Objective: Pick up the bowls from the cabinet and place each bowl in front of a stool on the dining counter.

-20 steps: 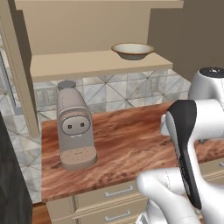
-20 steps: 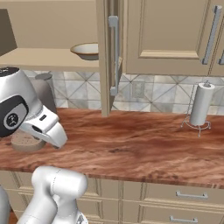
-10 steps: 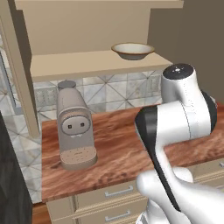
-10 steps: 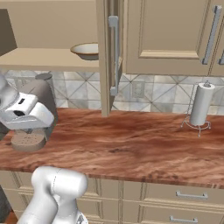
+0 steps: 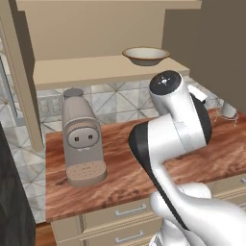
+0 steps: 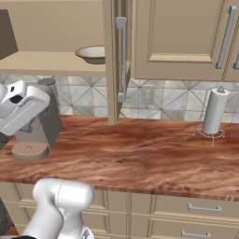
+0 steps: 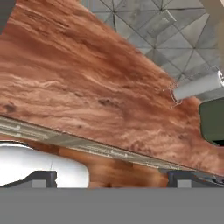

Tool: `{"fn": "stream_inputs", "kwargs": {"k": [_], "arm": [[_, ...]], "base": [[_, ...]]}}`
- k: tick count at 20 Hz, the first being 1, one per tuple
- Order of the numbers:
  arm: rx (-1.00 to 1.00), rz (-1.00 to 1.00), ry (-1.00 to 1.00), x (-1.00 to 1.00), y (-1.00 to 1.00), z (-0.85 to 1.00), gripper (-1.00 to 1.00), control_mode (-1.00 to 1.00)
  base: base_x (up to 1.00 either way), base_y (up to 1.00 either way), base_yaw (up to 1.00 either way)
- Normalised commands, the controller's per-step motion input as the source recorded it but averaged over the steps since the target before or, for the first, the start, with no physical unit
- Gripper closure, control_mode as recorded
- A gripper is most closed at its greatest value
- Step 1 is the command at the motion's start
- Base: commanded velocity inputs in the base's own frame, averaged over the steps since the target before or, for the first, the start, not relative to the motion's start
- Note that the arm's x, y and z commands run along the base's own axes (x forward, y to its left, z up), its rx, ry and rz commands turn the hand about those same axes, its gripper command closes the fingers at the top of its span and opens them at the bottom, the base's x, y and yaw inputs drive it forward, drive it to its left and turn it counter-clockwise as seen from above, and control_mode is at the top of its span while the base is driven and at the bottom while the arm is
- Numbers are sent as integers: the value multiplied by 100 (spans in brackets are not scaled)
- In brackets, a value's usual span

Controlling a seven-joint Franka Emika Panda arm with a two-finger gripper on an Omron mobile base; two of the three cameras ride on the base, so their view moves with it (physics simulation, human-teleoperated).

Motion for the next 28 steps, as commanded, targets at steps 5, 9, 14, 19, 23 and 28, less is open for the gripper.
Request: {"fn": "stream_inputs", "kwargs": {"k": [5, 9, 14, 19, 23, 28], "arm": [[-20, 43, 1, 41, 0, 54, -100, -100], [-20, 33, 2, 22, 0, 76, -100, -100], [-18, 15, 6, 39, 8, 48, -100, -100], [-13, 2, 2, 52, 31, 17, -100, -100], [-5, 0, 0, 60, 25, 0, -100, -100], [0, 0, 0, 80, 4, 0, -100, -100]], "base": [[0, 0, 0], [0, 0, 0], [0, 0, 0], [0, 0, 0], [0, 0, 0], [0, 0, 0]]}}
